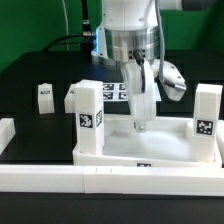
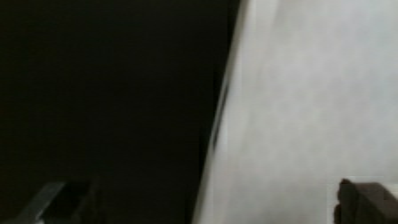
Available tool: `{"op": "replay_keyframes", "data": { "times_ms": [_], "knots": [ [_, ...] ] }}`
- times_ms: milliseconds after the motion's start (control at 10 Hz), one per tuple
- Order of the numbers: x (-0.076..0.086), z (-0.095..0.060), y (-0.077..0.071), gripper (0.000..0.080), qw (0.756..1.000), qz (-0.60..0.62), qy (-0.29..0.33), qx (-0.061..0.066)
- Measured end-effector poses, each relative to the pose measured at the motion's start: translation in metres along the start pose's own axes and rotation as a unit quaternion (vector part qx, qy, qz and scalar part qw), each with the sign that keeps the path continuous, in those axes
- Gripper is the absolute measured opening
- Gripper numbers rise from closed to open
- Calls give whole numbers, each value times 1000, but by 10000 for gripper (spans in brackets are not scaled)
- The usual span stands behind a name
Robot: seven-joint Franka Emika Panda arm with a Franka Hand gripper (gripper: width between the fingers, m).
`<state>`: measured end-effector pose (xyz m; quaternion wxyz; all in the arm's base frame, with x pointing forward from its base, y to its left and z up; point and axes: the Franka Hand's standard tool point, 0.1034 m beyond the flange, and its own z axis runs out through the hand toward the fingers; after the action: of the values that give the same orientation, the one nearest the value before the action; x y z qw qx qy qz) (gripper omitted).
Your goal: Assemble desk
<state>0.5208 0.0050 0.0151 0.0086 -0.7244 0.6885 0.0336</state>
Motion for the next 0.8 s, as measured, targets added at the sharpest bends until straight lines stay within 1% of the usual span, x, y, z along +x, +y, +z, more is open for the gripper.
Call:
{"op": "replay_keyframes", "data": {
  "times_ms": [200, 400, 600, 700, 800],
  "knots": [
    [3, 8, 5, 649, 1000, -4, 2, -8],
    [3, 8, 5, 649, 1000, -9, 2, -8],
    [5, 8, 5, 391, 1000, -15, 3, -8],
    [6, 8, 5, 391, 1000, -16, 3, -7],
    [4, 8, 5, 185, 1000, -18, 3, -7]
  ]
}}
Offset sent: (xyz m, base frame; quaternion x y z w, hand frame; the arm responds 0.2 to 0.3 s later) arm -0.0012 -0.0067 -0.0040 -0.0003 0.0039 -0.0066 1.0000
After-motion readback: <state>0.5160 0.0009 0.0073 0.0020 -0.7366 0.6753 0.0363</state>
